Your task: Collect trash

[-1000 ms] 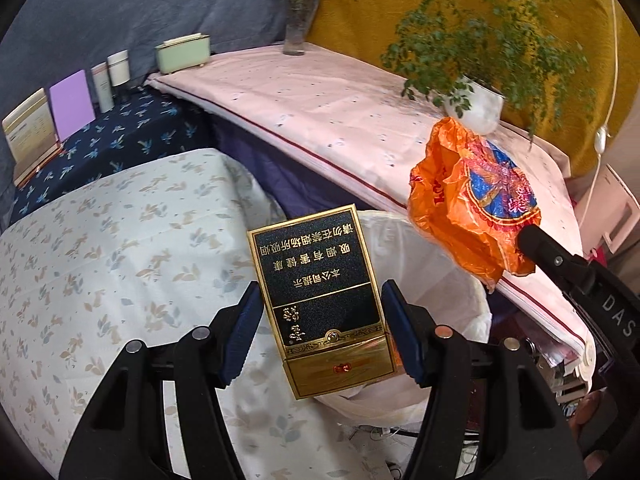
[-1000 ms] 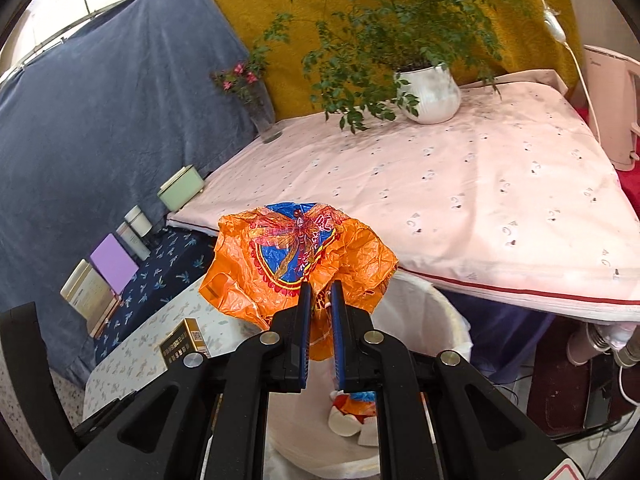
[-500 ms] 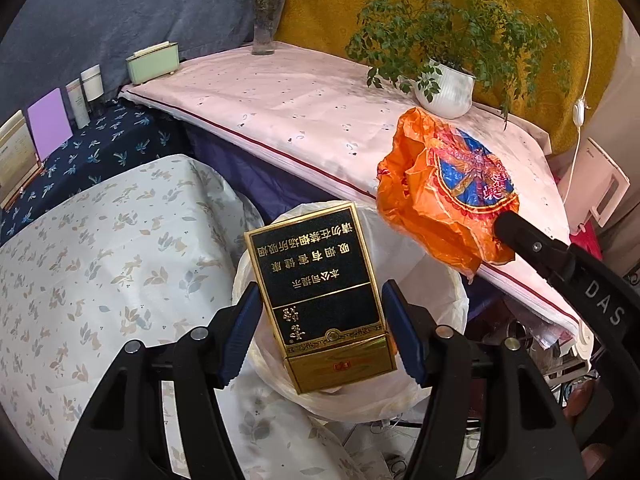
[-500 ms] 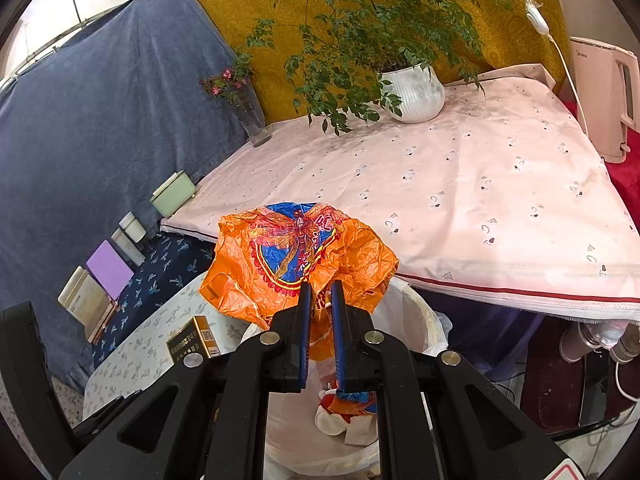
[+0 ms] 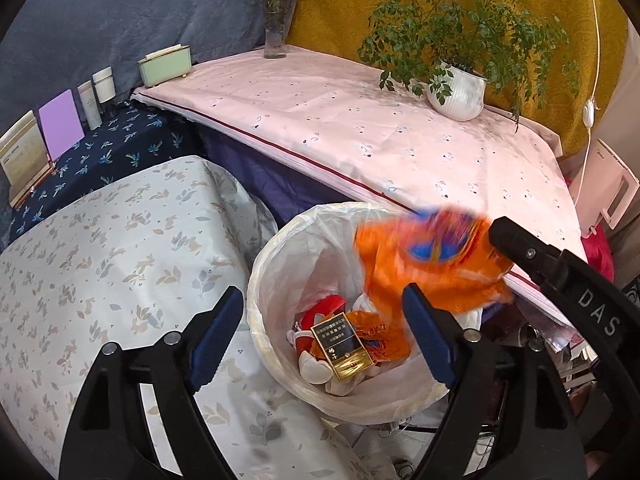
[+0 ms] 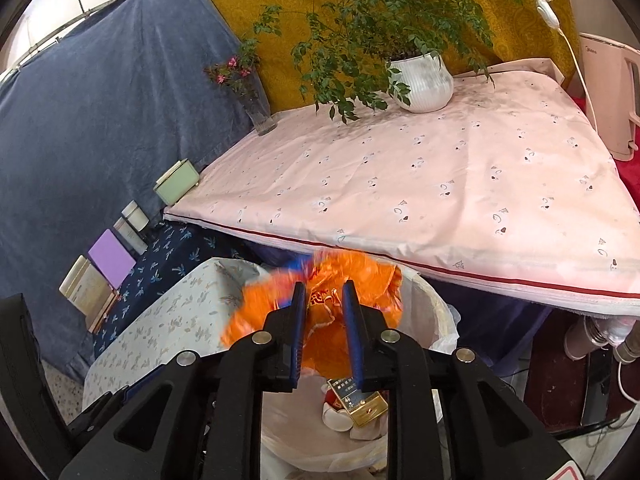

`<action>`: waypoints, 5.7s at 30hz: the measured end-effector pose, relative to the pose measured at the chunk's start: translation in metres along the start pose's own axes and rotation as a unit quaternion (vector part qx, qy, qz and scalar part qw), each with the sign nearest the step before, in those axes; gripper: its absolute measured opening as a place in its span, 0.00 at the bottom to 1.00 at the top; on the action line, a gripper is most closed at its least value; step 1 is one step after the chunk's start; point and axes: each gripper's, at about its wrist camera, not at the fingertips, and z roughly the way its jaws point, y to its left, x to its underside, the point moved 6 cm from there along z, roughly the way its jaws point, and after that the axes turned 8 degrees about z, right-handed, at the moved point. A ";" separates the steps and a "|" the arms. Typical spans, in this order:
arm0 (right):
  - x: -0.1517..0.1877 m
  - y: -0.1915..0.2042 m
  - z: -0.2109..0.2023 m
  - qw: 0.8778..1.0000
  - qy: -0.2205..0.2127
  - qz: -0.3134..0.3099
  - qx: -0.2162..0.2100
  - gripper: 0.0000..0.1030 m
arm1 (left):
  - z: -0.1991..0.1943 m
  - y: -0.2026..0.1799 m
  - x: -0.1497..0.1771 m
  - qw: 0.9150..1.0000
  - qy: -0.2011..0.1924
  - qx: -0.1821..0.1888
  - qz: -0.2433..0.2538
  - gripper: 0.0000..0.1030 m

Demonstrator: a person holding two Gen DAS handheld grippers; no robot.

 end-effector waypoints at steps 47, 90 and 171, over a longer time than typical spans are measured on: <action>0.079 0.025 -0.035 0.978 0.038 -0.191 0.081 0.77 | -0.033 0.065 0.058 0.997 0.005 -0.082 0.003 0.88; 0.106 0.000 -0.046 0.975 0.049 -0.195 0.098 0.93 | -0.042 0.055 0.093 0.994 0.025 -0.102 0.016 0.91; 0.110 -0.016 -0.052 0.974 0.047 -0.195 0.107 0.93 | -0.045 0.041 0.100 0.993 0.031 -0.112 0.011 0.91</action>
